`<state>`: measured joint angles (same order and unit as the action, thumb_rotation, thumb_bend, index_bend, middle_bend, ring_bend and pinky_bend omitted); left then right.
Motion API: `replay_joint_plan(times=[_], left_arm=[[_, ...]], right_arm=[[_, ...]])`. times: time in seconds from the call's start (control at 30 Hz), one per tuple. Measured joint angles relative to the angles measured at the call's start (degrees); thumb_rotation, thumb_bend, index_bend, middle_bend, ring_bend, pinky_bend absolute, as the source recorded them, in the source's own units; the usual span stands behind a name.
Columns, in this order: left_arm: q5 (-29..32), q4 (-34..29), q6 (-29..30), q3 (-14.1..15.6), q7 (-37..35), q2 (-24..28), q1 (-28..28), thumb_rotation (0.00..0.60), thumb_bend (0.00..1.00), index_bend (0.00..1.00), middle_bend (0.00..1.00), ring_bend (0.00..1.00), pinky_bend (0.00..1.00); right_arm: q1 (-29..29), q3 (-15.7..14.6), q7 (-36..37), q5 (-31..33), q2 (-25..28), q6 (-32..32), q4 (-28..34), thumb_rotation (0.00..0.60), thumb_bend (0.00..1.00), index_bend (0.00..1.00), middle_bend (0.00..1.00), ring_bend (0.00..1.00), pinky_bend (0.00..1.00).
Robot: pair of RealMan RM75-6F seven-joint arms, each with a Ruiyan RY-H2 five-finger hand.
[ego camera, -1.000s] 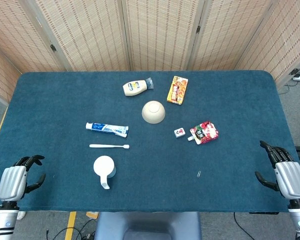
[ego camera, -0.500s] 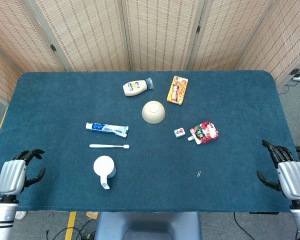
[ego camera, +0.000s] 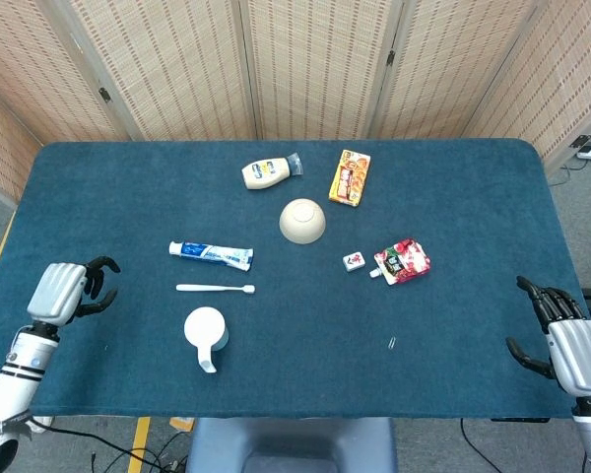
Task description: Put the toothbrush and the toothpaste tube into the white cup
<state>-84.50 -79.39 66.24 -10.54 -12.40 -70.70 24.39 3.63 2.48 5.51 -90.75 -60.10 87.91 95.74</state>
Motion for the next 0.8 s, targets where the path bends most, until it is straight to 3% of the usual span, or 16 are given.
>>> replay_joint_plan(times=[0.33, 0.8], left_arm=[[-1.8, 10.5, -7.9, 1.1, -5.6, -7.3, 8.0, 0.6, 0.39, 0.48, 0.95, 0.83, 0.93], [0.3, 18.3, -17.3, 3.3, -3.4, -16.0, 14.7, 0.6, 0.39, 0.51, 1.0, 0.93, 1.0]], right_arm=[[-0.5, -0.1, -0.6, 0.2, 0.2, 0.3, 0.6, 0.6, 0.21, 0.04, 0.19, 0.2, 0.18], [-0.1, 0.1, -0.1, 0.9, -0.2, -0.6, -0.3, 0.6, 0.21, 0.04, 0.19, 0.2, 0.18]])
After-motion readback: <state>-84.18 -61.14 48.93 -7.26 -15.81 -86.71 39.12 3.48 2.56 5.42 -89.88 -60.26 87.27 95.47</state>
